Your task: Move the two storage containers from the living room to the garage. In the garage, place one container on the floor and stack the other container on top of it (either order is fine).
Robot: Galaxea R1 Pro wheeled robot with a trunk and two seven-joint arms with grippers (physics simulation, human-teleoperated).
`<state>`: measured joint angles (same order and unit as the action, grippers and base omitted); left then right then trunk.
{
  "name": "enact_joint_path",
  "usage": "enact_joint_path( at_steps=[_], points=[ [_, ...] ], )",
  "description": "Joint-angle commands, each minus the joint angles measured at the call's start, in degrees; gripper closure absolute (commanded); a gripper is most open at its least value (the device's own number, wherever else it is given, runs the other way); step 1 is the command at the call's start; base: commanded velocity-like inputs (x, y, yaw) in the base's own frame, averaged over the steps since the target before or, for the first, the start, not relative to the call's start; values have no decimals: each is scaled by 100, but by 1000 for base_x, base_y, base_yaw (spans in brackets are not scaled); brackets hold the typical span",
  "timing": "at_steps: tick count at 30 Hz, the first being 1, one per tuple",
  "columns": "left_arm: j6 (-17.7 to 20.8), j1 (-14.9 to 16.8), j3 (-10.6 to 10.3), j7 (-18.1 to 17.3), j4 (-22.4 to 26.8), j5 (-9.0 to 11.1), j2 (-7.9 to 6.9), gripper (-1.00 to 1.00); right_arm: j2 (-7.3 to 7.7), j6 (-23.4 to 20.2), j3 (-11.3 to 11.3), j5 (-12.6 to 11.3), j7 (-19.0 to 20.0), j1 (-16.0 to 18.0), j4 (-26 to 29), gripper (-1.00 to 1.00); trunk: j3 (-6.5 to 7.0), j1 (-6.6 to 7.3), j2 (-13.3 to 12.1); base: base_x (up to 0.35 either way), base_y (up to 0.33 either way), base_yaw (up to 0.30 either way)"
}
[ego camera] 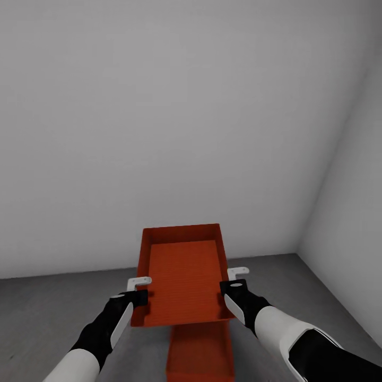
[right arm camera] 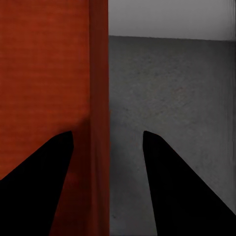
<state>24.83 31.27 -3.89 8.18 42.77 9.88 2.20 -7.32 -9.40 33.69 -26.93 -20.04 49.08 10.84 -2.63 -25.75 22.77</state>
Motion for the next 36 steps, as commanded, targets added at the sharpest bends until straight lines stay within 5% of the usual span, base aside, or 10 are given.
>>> enact_joint_path(
  at_steps=[1,12,36],
  points=[
    [-145,2,-24,140,21,-338,-48,100,2,-27,129,-243,106,6,-3,100,-15,-4,15,0,0,-243],
    [-145,2,-24,140,12,-338,-46,100,2,-27,129,-243,106,6,-3,100,-15,-4,15,0,0,-232],
    [-145,2,-24,140,12,-338,-52,100,2,-27,129,-251,106,6,-3,100,-15,-4,15,0,0,-80]
  ],
)
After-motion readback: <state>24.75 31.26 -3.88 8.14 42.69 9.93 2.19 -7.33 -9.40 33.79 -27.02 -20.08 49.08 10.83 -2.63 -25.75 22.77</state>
